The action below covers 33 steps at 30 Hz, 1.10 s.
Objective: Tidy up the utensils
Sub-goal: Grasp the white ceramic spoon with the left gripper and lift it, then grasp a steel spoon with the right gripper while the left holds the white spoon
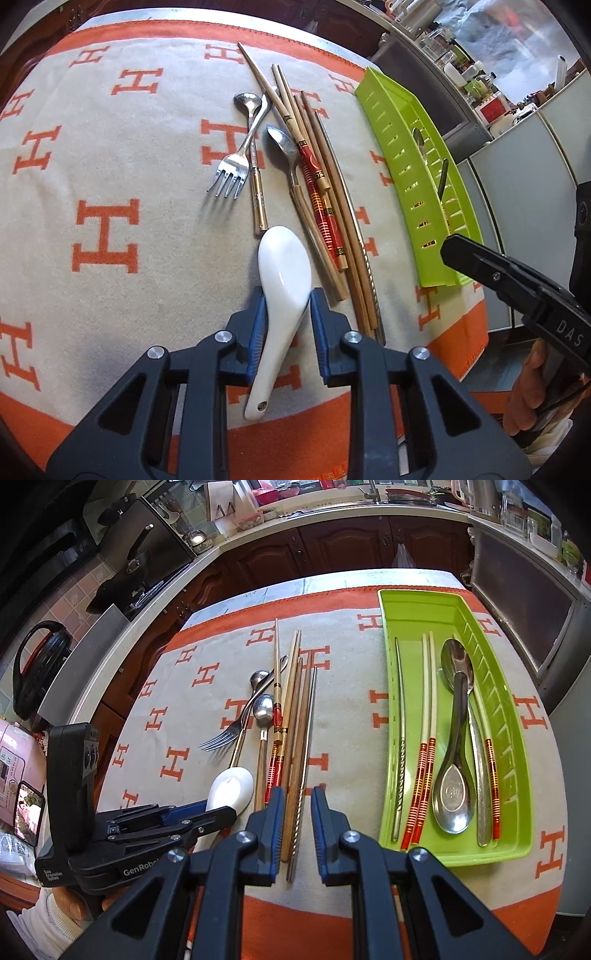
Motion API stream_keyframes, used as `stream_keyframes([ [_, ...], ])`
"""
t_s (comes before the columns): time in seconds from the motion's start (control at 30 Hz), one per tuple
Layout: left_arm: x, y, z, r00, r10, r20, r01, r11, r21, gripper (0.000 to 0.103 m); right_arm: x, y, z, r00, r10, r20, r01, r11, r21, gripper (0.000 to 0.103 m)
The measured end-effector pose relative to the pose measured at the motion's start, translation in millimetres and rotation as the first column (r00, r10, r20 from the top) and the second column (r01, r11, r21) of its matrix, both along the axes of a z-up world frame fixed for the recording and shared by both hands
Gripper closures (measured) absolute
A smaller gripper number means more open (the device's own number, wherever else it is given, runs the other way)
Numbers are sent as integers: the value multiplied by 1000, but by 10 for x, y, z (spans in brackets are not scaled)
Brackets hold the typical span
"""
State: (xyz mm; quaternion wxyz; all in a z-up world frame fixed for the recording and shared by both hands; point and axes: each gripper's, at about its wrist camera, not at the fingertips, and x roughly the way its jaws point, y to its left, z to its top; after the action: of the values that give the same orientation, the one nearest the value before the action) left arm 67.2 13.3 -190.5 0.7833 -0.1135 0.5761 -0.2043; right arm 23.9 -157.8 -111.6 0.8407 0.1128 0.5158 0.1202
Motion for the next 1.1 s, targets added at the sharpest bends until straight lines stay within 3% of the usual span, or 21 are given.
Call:
stream_keyframes([
  [0.23,-71,28,65,1000,-10,14,10,1000,0,89,22,99,11,1000,20,2,-20,1000,-17,88],
  [0.3,-87,49,105,1000,-13,25,13,1000,5,98,29,133,0,1000,29,-2,-29,999,-19,88],
  [0.7,-164,428,359,996,35,84,-35,999,-8,98,239,367,-73,997,78,-26,-78,997,3,88],
  [1.1,42,1014,720,976,167,141,-162,986,-41,98,710,814,-83,986,155,66,-145,980,-135,88],
])
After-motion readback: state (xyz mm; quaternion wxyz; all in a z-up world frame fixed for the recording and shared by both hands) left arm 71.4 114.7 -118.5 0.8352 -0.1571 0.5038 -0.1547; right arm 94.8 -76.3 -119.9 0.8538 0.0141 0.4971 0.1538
